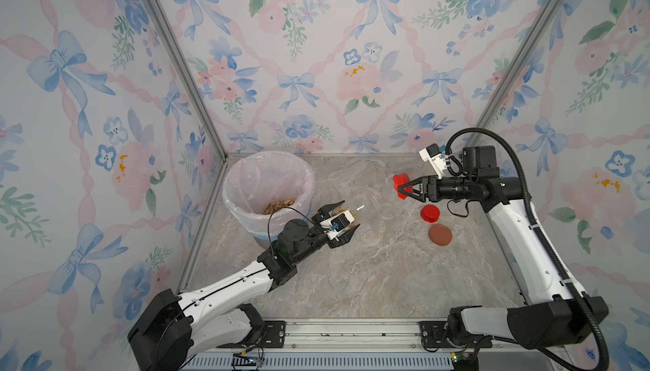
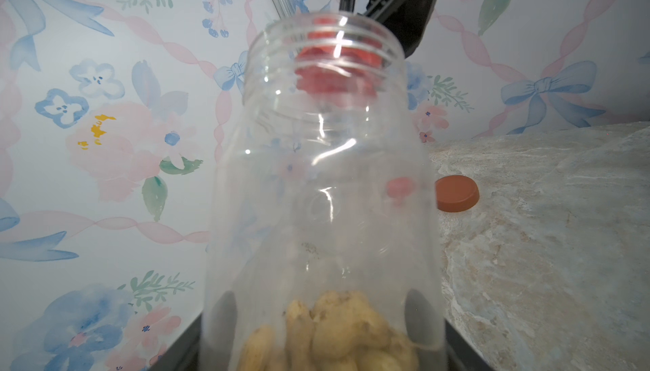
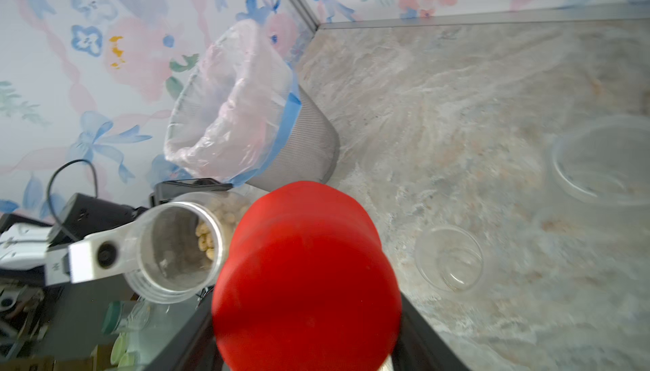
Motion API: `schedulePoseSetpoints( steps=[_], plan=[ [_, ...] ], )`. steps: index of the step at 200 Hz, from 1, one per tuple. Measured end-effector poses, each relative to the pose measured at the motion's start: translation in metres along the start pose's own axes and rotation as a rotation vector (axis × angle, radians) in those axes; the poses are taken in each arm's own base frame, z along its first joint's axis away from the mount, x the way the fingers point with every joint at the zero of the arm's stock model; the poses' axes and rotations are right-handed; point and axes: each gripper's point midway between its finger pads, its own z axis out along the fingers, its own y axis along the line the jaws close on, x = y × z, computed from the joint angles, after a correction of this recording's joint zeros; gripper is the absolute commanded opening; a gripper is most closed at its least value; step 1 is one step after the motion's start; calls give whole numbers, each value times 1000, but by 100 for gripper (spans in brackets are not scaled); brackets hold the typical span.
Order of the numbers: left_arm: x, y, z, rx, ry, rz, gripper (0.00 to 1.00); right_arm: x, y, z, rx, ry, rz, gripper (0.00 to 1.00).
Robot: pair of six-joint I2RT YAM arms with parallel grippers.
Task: Empty moldy peanuts from jars
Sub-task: Unscrew the lid from the jar, then place the lid at the center of the board.
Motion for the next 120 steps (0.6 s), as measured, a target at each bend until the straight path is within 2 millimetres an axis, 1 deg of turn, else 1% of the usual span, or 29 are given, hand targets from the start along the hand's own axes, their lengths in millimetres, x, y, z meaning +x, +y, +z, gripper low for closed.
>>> schedulePoseSetpoints(
  steps=[19, 34, 57, 77, 94, 120],
  plan=[
    [-1, 0, 0, -1, -1, 0, 12, 18, -24, -6, 116, -16, 87, 53],
    [-1, 0, 0, -1, -1, 0, 12, 39, -46, -10, 203, -21, 177, 53],
    [-1, 0, 0, -1, -1, 0, 12, 76, -77, -5, 313, 20, 312, 53],
    [-1, 0, 0, 0, -2, 0, 12, 104, -97, 0, 387, 72, 394, 53],
    [-1, 0, 0, 0, -2, -1, 13, 119, -110, 1, 443, 97, 437, 54],
    [-1, 0, 0, -1, -1, -4, 13, 129, -128, 4, 518, 131, 479, 53]
  ],
)
